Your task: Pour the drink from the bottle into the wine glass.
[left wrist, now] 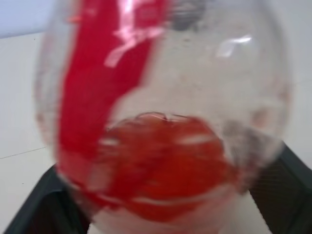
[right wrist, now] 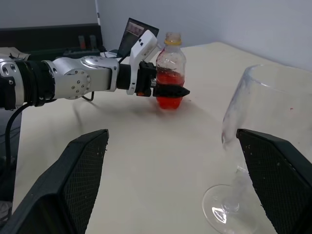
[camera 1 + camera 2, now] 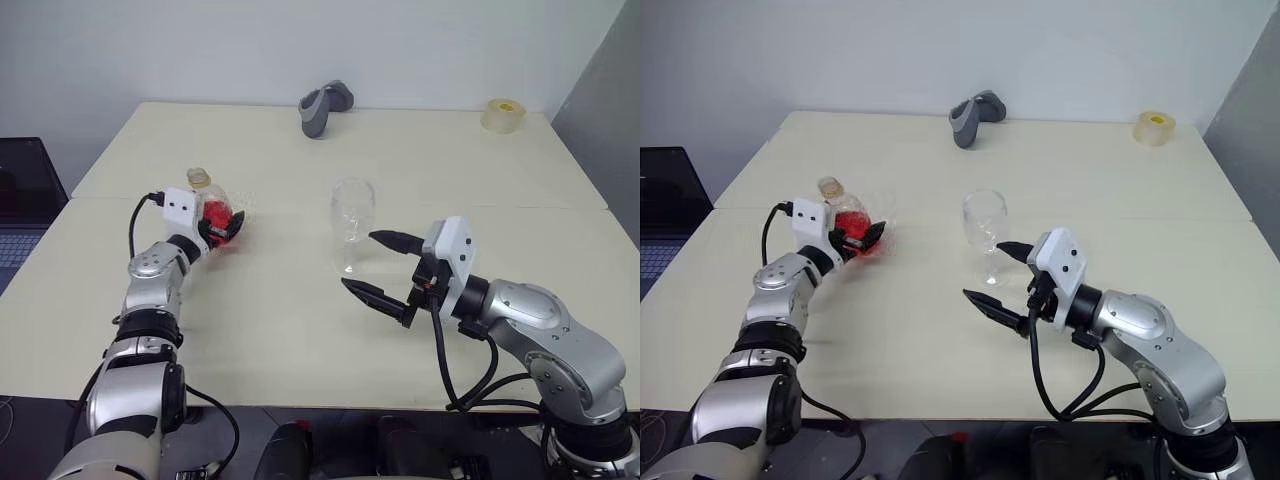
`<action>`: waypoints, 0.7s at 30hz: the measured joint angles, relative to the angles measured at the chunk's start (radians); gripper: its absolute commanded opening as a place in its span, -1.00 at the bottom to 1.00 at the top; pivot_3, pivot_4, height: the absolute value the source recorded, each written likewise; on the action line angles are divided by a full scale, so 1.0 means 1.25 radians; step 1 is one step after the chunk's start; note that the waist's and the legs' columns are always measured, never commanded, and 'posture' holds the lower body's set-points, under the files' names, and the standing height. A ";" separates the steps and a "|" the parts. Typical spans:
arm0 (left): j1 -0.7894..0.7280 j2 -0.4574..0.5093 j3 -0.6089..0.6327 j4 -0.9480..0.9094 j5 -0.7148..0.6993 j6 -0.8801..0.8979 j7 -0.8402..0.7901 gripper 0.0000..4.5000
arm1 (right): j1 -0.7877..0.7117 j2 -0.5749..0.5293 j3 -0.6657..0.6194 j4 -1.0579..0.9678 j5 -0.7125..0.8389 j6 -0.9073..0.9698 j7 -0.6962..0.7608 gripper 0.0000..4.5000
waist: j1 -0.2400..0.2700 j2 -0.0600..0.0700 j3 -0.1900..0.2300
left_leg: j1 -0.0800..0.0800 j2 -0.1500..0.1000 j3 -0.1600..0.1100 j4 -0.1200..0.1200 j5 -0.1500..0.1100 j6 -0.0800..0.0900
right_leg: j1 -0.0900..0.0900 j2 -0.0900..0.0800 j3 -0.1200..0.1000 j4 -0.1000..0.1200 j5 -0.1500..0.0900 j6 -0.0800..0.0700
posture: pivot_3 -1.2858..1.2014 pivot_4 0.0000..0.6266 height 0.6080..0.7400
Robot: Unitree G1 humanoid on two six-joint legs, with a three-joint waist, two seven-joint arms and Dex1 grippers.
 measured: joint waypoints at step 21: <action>-0.166 -0.067 -0.247 -0.245 0.163 -0.006 0.007 -0.48 | 0.126 -0.026 -0.071 -0.028 -0.011 -0.060 -0.051 1.00 | 0.011 -0.003 0.002 | -0.001 0.000 0.001 0.000 0.000 0.000 | 0.000 0.001 0.001 -0.001 0.001 0.001 | 0.03 -0.52 1.00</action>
